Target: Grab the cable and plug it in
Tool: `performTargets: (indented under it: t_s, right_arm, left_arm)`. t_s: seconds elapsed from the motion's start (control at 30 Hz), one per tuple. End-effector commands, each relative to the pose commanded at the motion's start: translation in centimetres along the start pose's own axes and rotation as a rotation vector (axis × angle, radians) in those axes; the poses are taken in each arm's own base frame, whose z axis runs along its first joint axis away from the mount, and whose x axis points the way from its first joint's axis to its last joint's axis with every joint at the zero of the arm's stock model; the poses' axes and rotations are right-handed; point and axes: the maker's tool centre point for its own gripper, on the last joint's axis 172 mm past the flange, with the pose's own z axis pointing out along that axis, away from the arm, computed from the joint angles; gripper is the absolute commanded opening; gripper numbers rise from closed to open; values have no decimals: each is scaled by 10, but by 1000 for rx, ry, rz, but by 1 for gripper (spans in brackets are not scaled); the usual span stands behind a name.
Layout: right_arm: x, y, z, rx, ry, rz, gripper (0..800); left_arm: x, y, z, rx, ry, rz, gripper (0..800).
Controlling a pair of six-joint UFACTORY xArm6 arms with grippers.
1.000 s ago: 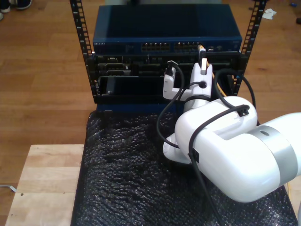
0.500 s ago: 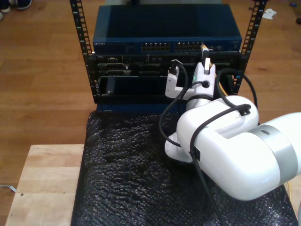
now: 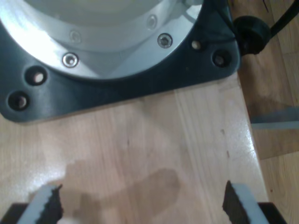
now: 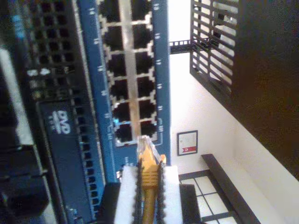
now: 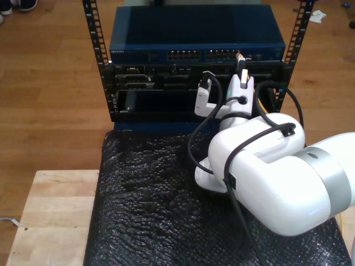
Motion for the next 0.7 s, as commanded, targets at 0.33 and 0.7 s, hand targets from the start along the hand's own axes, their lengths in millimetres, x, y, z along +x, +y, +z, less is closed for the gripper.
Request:
performTargets:
  t_s: [0.33,0.7]
  right_arm:
    - [0,1,2,-1,0,3,0]
    - [2,1,3,-1,4,5,0]
  left_arm:
    - [0,0,0,0,-2,0,800]
    - [-1,0,-1,0,-2,0,800]
